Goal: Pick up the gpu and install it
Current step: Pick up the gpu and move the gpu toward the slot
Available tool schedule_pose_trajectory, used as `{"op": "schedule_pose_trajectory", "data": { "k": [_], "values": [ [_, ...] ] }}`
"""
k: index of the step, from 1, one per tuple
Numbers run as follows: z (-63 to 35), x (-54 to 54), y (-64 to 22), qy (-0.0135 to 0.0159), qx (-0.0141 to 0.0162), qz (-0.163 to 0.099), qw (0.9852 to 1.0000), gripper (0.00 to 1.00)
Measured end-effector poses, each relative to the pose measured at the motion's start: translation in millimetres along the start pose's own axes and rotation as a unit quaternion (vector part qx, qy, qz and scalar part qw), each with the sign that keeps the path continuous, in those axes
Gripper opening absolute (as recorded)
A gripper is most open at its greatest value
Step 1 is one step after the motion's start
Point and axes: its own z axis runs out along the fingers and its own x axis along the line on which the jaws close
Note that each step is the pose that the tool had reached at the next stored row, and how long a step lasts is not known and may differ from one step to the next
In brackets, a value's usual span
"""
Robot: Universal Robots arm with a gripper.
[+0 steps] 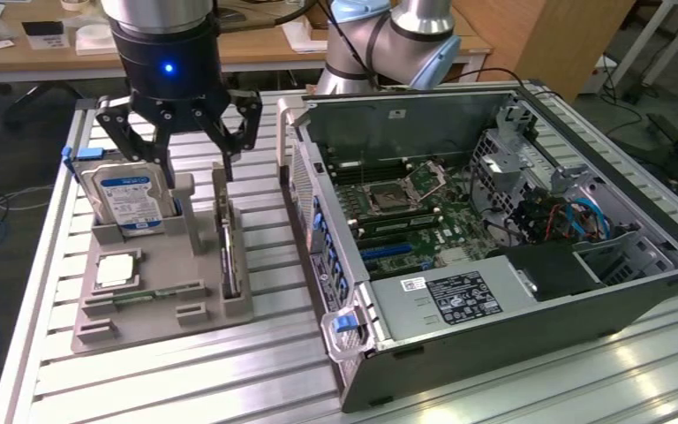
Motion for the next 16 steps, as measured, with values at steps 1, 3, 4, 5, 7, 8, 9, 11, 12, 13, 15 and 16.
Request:
{"op": "schedule_pose_trajectory", "data": {
  "k": [1,3,4,5,7,8,9,11,12,13,15,16],
  "values": [
    [0.4,0.0,-0.6,0.0000,0.0000,0.000,1.0000,0.65],
    [1.1,0.0,-1.6,0.0000,0.0000,0.000,1.0000,0.65],
    [1.5,0.0,-2.1,0.0000,0.0000,0.000,1.0000,0.65],
    [1.8,0.0,-2.7,0.0000,-0.0001,0.000,1.0000,0.65],
    [2.5,0.0,-3.6,0.0000,0.0000,0.000,1.0000,0.65],
    [2.8,0.0,-4.1,0.0000,0.0000,-0.001,1.0000,0.65],
    [3.2,0.0,-4.6,0.0000,0.0000,-0.001,1.0000,0.65],
    [3.7,0.0,-5.5,0.0000,0.0000,-0.001,1.0000,0.65],
    [4.1,0.0,-6.0,0.0000,0.0000,-0.001,1.0000,0.65],
    [4.4,0.0,-6.4,0.0000,0.0000,-0.001,1.0000,0.65],
    [5.1,0.0,-7.4,0.0000,-0.0001,-0.001,1.0000,0.65],
    [5.5,0.0,-7.8,0.0000,-0.0001,-0.001,1.0000,0.65]
  ]
}}
